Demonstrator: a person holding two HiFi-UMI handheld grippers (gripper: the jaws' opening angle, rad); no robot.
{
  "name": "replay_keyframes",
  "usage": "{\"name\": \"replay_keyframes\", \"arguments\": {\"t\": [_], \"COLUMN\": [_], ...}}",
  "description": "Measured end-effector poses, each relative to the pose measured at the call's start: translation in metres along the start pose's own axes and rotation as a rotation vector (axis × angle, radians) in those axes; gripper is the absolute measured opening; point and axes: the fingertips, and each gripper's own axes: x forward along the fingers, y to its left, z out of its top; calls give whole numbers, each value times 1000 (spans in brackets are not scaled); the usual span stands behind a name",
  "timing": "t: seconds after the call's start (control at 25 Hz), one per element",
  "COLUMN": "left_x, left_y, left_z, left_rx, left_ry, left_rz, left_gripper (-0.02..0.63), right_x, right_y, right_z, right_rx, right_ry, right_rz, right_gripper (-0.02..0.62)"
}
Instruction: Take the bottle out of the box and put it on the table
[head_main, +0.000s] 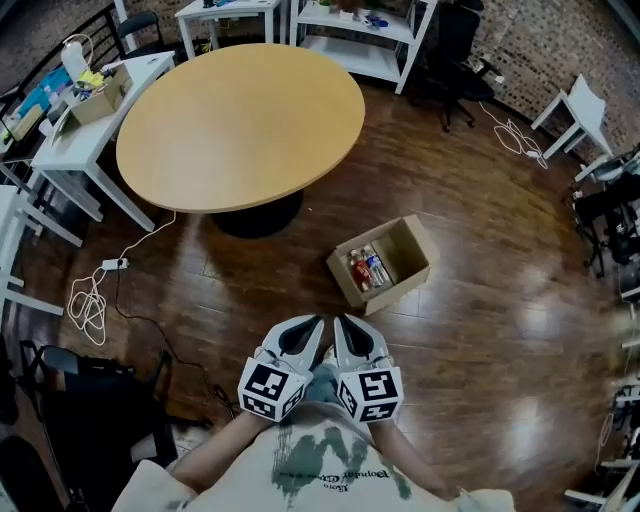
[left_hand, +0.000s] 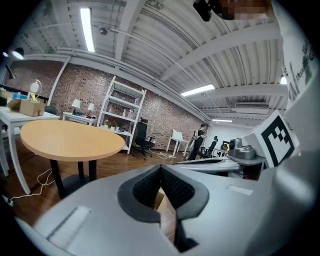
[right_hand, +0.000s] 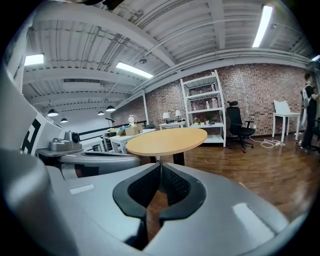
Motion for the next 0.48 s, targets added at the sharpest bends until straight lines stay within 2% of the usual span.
{"name": "replay_keyframes", "arguments": {"t": [0.48], "left_x": [117], "left_y": [-10], "left_z": [30], "left_rx": [32], "left_ry": [39], "left_rz": [10], "left_gripper": [0], "right_x": [37], "right_y": [-110], "right_z": [38], "right_rx": [24], "right_ry": [-12], "right_rz": [10], "right_gripper": [8]}}
